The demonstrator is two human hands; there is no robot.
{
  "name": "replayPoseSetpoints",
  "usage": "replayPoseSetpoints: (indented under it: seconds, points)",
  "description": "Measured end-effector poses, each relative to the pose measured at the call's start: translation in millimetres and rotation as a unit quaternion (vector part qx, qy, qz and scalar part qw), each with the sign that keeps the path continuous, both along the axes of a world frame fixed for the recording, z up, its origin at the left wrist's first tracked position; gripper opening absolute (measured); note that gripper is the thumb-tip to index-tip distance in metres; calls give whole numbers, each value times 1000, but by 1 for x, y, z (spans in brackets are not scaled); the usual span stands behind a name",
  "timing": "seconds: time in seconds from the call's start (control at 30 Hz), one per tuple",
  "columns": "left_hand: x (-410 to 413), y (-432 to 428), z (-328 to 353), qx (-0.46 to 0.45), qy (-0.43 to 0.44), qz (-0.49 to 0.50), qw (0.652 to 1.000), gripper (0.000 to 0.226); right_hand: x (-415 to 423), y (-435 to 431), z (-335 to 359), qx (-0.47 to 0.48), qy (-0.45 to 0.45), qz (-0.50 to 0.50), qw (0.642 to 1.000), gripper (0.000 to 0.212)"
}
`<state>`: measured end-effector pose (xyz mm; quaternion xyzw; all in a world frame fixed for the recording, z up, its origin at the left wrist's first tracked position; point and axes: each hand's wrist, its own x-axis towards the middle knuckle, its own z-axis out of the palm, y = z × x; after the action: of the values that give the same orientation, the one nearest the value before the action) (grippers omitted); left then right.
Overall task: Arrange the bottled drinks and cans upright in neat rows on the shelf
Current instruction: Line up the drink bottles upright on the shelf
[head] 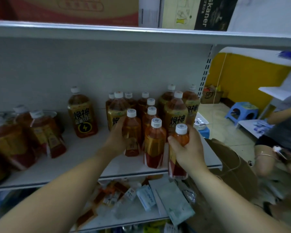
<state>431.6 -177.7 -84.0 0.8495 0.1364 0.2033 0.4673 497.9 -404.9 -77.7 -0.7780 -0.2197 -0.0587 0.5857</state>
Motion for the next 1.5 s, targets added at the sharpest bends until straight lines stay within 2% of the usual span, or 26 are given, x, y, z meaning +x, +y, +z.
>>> replayPoseSetpoints:
  seconds: [0.1,0.17,0.23,0.3,0.37,0.43,0.5,0.63,0.73,0.87,0.97,1.1,1.17,1.23,1.3,1.4,1.5]
  points:
    - [-11,11,1,-11,13,-41,999,94,-25,-6,6,13,-12,-13,1000,35]
    - [-24,23,-5,-26,31,-24,999,98,-45,-6,10,14,-27,-15,999,38]
    - [-41,37,-13,33,111,30,993,87,-66,1,15,9,-35,-11,999,41]
    - [-60,58,-23,144,242,63,958,79,-84,14,20,7,-44,-4,999,43]
    - [-80,78,-34,217,325,37,920,75,-98,35,24,21,-41,7,999,43]
    - [-98,91,-44,254,373,-2,892,78,-106,59,25,34,-39,16,998,39]
    - [-111,100,-54,271,390,-20,880,80,-111,84,19,34,-37,18,999,41]
    - [-126,105,-61,273,381,-47,882,79,-111,124,3,10,7,2,1000,54]
    - [-127,98,-53,231,341,-65,909,83,-102,139,-2,-4,-4,-35,999,57]
    - [-113,67,-35,119,241,-80,960,87,-96,141,-3,-130,-92,-73,985,70]
    - [-94,38,-28,-2,165,-114,980,98,-95,134,2,-190,-159,-76,966,79]
    - [-74,10,-31,-60,112,-119,985,92,-73,112,33,-193,-241,-109,945,65]
    - [-66,6,-36,-72,98,-93,988,90,-49,99,50,-234,-176,-105,950,60]
    - [-58,1,-42,-77,94,-69,990,91,-30,88,58,-261,-67,-53,962,67]
    - [-52,-7,-42,-80,88,-58,991,90,-19,84,58,-279,-6,0,960,72]
    - [-45,-13,-40,-80,94,-62,990,92,-15,83,55,-277,-8,19,961,67]
    - [-46,1,-30,-47,139,-91,985,99,-7,83,62,-317,-19,18,948,73]
